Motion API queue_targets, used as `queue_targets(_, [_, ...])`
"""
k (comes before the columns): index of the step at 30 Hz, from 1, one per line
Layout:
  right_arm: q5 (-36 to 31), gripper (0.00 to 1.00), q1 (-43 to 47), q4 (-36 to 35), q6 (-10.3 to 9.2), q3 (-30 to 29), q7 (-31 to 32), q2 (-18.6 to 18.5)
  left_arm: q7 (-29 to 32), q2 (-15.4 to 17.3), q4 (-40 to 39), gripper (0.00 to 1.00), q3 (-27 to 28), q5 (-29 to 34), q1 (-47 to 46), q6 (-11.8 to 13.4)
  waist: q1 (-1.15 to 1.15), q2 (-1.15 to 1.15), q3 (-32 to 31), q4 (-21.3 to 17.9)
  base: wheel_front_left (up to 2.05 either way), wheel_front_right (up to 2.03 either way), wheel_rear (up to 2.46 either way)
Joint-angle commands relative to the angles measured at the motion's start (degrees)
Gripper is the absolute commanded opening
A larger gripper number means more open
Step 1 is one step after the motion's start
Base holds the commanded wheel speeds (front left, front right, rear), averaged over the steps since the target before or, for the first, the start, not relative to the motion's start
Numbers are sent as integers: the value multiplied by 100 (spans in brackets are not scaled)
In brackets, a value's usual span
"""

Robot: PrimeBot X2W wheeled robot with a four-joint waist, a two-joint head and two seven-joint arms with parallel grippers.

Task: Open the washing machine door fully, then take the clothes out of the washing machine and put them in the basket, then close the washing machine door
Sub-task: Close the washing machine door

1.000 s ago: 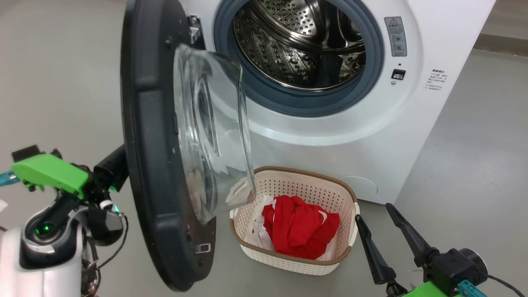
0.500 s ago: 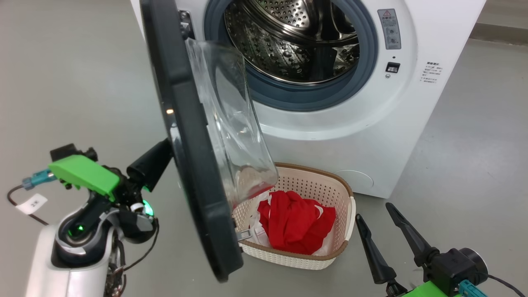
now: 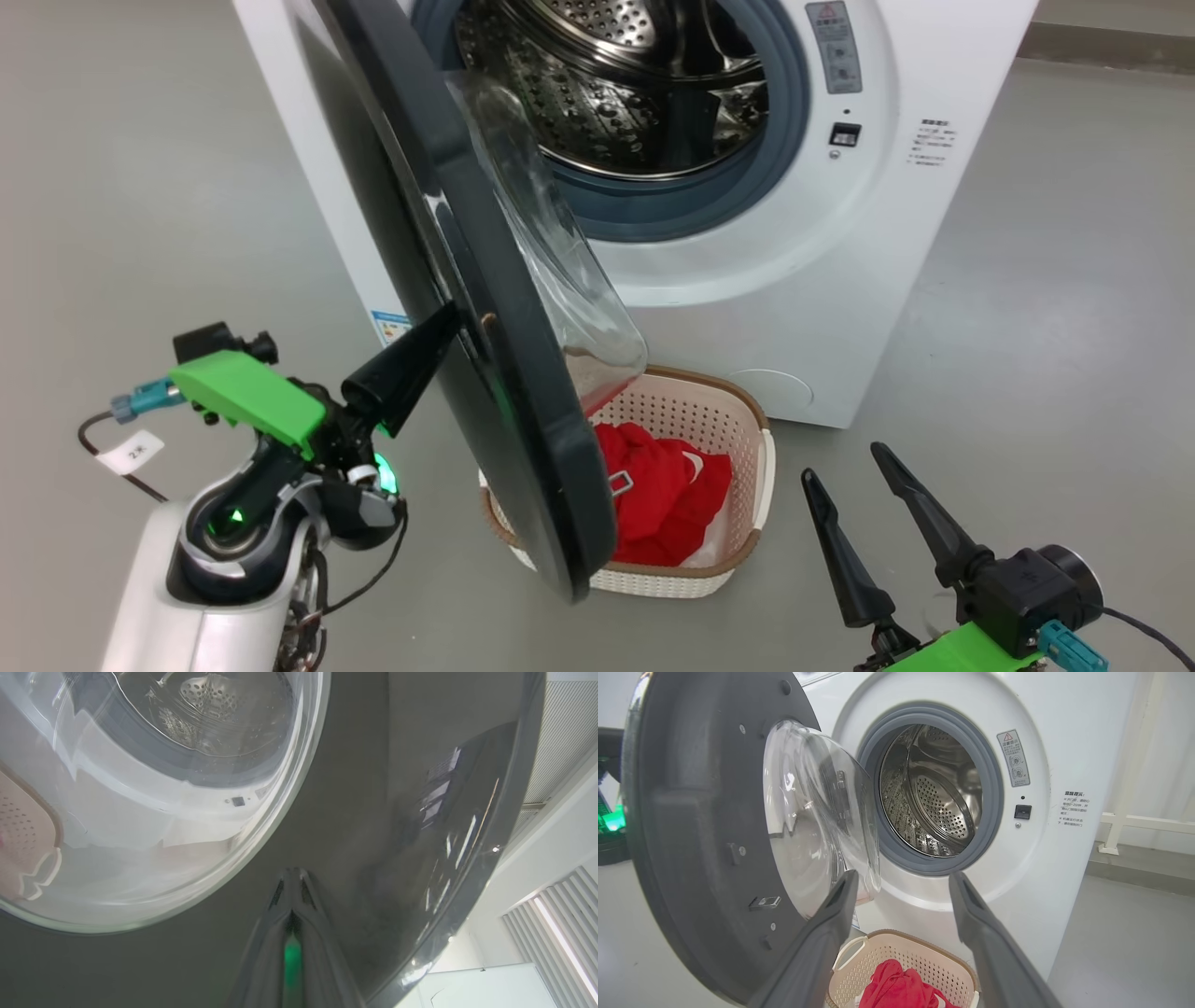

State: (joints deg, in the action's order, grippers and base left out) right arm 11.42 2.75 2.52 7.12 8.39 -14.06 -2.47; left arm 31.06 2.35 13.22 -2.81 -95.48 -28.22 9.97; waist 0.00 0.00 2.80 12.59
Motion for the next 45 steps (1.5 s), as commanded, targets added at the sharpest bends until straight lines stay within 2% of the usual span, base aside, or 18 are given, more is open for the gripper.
queue_targets(1, [-29,100,-233,-159,36,143,-14,-41,-4,54,-148,0,74,-59,-240,-114,0,0,52,-104,0,0,0])
queue_targets(15, [-48,100,-337,-186,36,126,-16,-41,-136,53,10,0,-22,-154,-443,-340,0,0,264,-685,0,0,0])
queue_targets(45, [-79,100,-484,-192,36,146,-27,-41,-614,54,640,0,-144,-30,-1146,-764,0,0,621,-1466,0,0,0])
